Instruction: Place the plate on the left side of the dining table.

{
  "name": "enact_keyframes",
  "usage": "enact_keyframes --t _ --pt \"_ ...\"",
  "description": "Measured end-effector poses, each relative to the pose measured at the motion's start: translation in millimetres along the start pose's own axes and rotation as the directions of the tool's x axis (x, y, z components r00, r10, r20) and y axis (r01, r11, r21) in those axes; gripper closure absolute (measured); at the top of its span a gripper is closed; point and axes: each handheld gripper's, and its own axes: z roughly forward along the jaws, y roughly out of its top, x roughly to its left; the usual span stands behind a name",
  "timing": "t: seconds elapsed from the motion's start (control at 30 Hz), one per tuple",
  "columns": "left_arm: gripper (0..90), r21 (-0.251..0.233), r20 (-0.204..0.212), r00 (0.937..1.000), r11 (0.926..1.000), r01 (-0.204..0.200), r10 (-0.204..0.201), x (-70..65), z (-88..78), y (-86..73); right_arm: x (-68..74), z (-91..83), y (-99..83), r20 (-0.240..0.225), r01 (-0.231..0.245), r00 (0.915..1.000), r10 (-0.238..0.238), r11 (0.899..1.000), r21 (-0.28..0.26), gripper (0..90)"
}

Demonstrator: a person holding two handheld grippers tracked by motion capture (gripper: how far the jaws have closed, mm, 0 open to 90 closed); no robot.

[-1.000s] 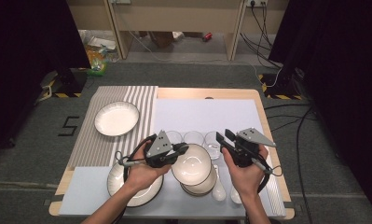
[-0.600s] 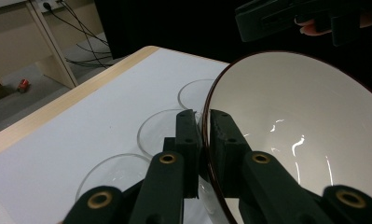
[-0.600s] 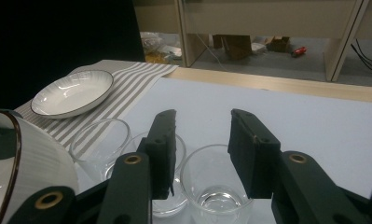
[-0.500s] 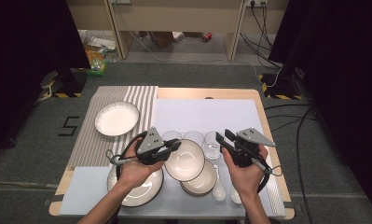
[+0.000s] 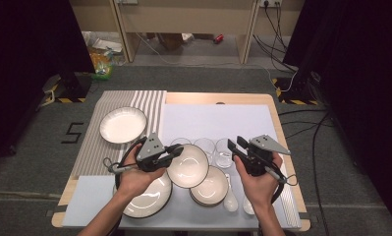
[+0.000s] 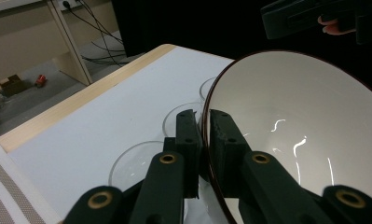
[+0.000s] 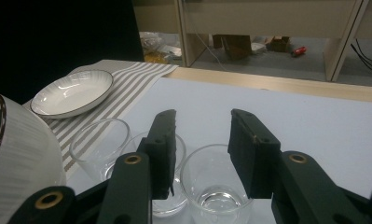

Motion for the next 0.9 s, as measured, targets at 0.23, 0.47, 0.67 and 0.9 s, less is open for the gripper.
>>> enact_keyframes --t 0.23,0.47,0.67,0.9 --pt "82.0 0.004 -0.019 0.9998 1.0 0.008 -0.008 6.8 -6.0 -0.9 0.2 0.1 -0.1 0.001 0.0 1.0 0.0 1.0 0.001 61.7" --pt "82.0 0.002 -0.039 0.9992 0.9999 0.012 -0.012 12.2 -11.4 -1.8 0.5 0.0 0.0 -0.001 0.0 1.0 0.0 1.0 -0.001 61.6" --pt "82.0 0.0 -0.064 0.9979 0.9999 0.011 -0.011 18.0 -16.0 -4.1 0.0 0.0 -0.1 0.001 -0.001 1.0 0.001 1.0 -0.001 61.7" --pt "82.0 -0.001 -0.094 0.9953 0.9997 0.023 -0.023 26.9 -22.6 -6.8 -0.2 -0.1 0.0 0.003 -0.002 1.0 0.002 1.0 -0.001 61.7"
